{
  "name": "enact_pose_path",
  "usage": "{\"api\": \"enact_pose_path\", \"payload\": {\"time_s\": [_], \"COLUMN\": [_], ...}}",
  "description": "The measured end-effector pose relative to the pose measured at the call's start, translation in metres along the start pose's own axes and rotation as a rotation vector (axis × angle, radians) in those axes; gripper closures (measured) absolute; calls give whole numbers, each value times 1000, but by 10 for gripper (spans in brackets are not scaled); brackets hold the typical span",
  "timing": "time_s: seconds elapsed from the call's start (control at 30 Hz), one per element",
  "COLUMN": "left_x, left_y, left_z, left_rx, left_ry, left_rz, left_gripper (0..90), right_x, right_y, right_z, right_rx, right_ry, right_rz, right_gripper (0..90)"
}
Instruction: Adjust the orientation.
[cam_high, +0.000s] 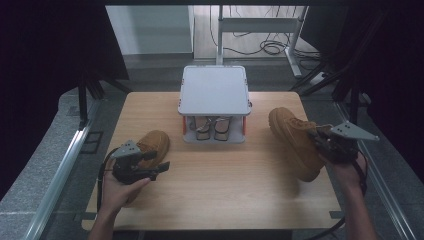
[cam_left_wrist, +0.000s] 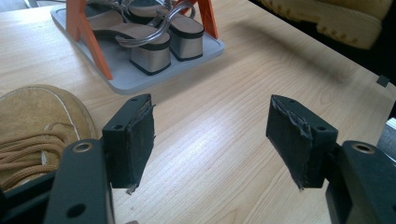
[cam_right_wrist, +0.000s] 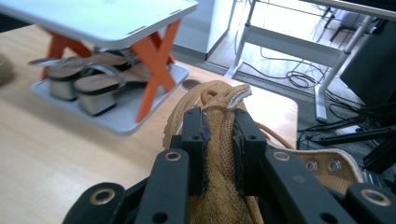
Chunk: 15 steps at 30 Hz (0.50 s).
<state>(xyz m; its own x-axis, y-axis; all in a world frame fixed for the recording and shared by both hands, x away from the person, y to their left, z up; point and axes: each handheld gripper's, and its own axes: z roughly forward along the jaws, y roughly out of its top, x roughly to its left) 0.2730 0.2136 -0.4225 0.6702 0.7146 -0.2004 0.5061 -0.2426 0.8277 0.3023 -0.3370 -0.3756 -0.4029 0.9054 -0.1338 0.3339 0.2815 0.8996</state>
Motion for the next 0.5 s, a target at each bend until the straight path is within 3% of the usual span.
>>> {"api": "enact_pose_path", "payload": {"time_s": [0.3,0.37,0.4,0.5], "left_x": [-2,-3,-3,-3], "left_y": [0,0,0,0], "left_z": [3,3,3,3], "left_rx": [7,10,10,8], "left_ry": [-4,-5,-6,-6], "left_rz": [2,6,7,6], "left_gripper": [330,330,330,330], "right_x": [41,52,59,76], "right_y": [-30,-39,-45,-52], "right_z": [-25,-22,-21,-21], "right_rx": [-10,16,19,24], "right_ry": [54,75,115,94], "right_rz": [-59,-86,-96,-190], "right_gripper": [774,772,771,768]}}
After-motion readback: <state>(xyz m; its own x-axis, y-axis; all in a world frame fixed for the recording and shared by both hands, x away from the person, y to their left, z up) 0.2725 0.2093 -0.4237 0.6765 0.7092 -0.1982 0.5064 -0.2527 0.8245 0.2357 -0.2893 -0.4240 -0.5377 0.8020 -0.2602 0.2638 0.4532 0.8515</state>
